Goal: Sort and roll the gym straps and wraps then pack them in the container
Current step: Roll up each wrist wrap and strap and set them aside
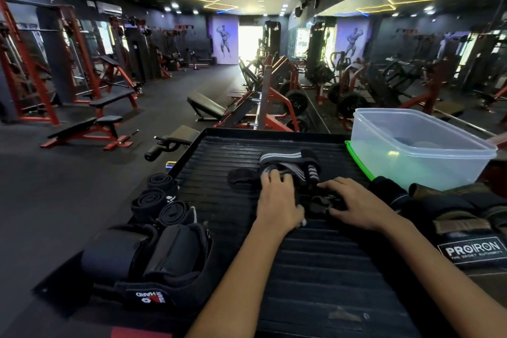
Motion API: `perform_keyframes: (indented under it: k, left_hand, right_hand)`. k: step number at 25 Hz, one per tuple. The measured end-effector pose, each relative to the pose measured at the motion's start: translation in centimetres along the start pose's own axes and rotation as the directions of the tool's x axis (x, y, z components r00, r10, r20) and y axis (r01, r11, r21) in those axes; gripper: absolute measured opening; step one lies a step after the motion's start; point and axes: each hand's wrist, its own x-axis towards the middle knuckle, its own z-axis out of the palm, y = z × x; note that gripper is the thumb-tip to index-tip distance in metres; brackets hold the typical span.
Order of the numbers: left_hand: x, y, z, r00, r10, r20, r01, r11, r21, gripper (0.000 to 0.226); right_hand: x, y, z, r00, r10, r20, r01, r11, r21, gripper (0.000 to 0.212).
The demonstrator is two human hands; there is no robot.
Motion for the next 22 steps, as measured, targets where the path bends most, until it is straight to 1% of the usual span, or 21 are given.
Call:
perform_keyframes:
  k: [2, 3, 4, 6, 8, 11, 12, 13, 14, 15, 17, 18, 19, 20, 22]
  left_hand:
    - [0.0, -0.6, -0.4, 0.993, -0.116, -0.005, 0.116, 0.988, 0.101, 0.062]
    - [0.0, -0.7, -0.6, 0.987, -0.16, 0.007, 0.157, 0.977, 0.147, 0.062]
    - [0.0, -0.8, -0.6, 0.981, -0.192, 0.014, 0.186, 0.964, 0.192, 0.064]
    - [0.1, -1.1, -0.8, 0.972, -0.235, 0.006, 0.224, 0.933, 0.282, 0.068]
    - [0.2, -1.6, -1.1, 0.962, -0.273, 0.003, 0.257, 0.911, 0.324, 0.07]
    - [0.0, -1.5, -1.0, 0.96, -0.279, 0.025, 0.252, 0.9, 0.356, 0.066]
    - [-0.1, -1.3, -0.8, 0.961, -0.273, 0.038, 0.241, 0.9, 0.364, 0.064]
    - [-0.2, -1.1, -0.7, 0.963, -0.264, 0.049, 0.229, 0.901, 0.368, 0.063]
    - [-0.2, -0.9, -0.6, 0.966, -0.254, 0.054, 0.218, 0.904, 0.367, 0.061]
    - [-0.2, -0.8, -0.5, 0.969, -0.243, 0.052, 0.209, 0.909, 0.36, 0.061]
    - [0.0, -0.9, -0.6, 0.973, -0.232, 0.021, 0.212, 0.92, 0.329, 0.066]
    - [0.1, -1.1, -0.8, 0.973, -0.232, -0.002, 0.222, 0.927, 0.301, 0.071]
    - [0.2, -1.3, -1.0, 0.972, -0.233, -0.025, 0.231, 0.933, 0.274, 0.075]
    - [0.2, -1.5, -1.1, 0.972, -0.233, -0.043, 0.236, 0.936, 0.261, 0.078]
    - [0.2, -1.8, -1.4, 0.971, -0.231, -0.062, 0.239, 0.932, 0.272, 0.071]
  right_hand:
    - [-0.1, -0.1, -0.5, 0.996, 0.085, 0.016, -0.08, 0.97, -0.23, 0.062]
    - [-0.2, -0.2, -0.9, 0.988, 0.147, 0.049, -0.125, 0.943, -0.308, 0.062]
    - [-0.3, -0.3, -1.2, 0.975, 0.202, 0.093, -0.16, 0.928, -0.337, 0.062]
    - [-0.4, -0.3, -1.7, 0.953, 0.25, 0.173, -0.193, 0.937, -0.291, 0.058]
    - [-0.4, 0.0, -1.5, 0.952, 0.232, 0.198, -0.181, 0.952, -0.247, 0.05]
    - [-0.1, 1.0, -1.1, 0.967, 0.24, 0.085, -0.215, 0.949, -0.229, 0.043]
    - [0.2, 1.3, -1.0, 0.973, 0.227, 0.047, -0.213, 0.957, -0.197, 0.043]
    - [0.3, 1.3, -0.9, 0.983, 0.185, 0.02, -0.18, 0.971, -0.155, 0.046]
    - [0.5, 1.1, -0.9, 0.994, 0.111, 0.0, -0.111, 0.988, -0.11, 0.052]
    - [0.5, 0.7, -0.9, 1.0, 0.009, -0.021, -0.011, 0.998, -0.066, 0.059]
    - [0.4, -0.6, -0.6, 0.975, -0.206, -0.086, 0.205, 0.978, -0.022, 0.067]
    - [0.3, -1.1, -0.4, 0.956, -0.269, -0.118, 0.267, 0.963, -0.04, 0.068]
    - [0.3, -1.3, -0.1, 0.947, -0.292, -0.137, 0.282, 0.955, -0.088, 0.069]
    - [0.3, -1.3, 0.1, 0.95, -0.281, -0.134, 0.262, 0.955, -0.14, 0.07]
    - [0.5, -1.1, 0.3, 0.983, -0.177, -0.052, 0.154, 0.942, -0.297, 0.063]
